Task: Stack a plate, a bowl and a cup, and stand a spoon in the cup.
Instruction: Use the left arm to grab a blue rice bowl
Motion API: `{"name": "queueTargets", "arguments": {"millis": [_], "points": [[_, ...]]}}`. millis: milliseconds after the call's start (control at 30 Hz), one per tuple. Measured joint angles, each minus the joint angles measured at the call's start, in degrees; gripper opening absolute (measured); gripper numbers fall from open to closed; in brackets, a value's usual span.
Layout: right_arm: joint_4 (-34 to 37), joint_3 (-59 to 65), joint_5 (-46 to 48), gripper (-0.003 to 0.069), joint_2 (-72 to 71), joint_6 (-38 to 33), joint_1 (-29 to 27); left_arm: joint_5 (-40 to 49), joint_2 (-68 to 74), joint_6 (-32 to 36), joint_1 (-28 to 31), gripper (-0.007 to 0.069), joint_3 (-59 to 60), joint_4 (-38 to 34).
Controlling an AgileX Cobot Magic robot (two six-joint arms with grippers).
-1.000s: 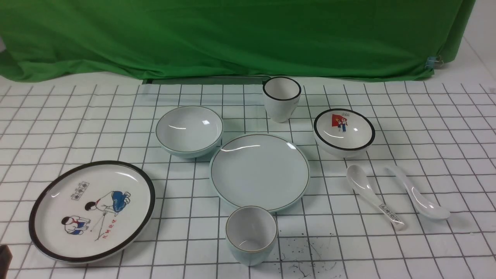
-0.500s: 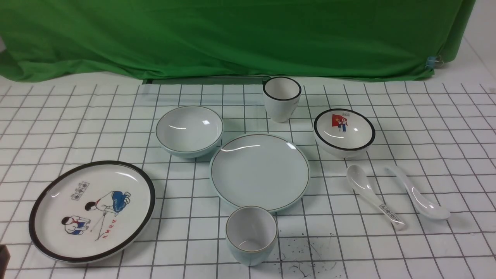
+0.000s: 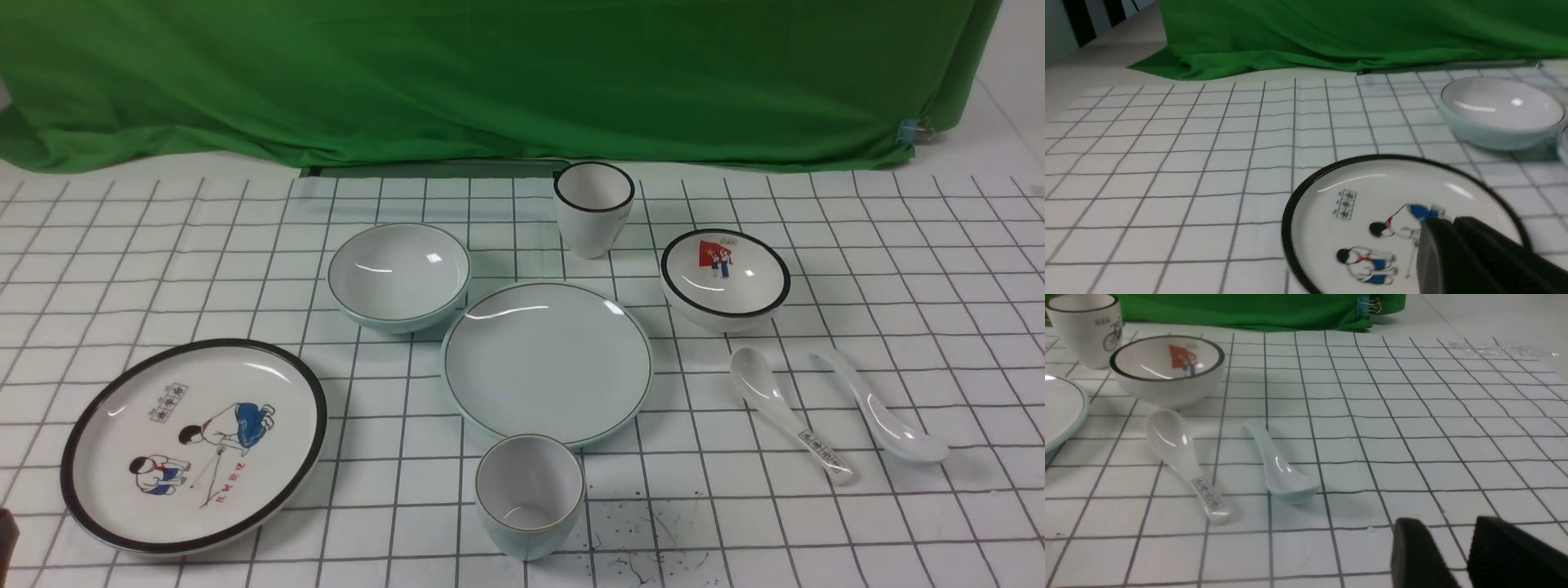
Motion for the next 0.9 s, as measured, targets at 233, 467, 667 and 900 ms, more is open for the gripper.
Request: {"name": "queueTargets", "arguments": {"millis": [233,467,667,900], "points": [[8.3,0.0,0.0,0.0242,0.0,34.7,0.0,-2.9,0.0,-21.3,0.0,-0.0027,0.0,-37.0],[10.1,0.0,0.0,0.0242,0.0,53.3,0.0,-3.8,0.0,-24.3,0.0,-0.0027,0.0,-33.6],[10.3,0.0,-0.2,0.0242,0.0,44.6,0.0,-4.4,0.0,-25.5,0.0,-0.0027,-0.2,-32.9],[10.5,-6.0,0.5,0.0135,2.3,23.7,4.1,10.0,3.2,-12.0,0.0,-0.0027,-16.7,-26.1]]}}
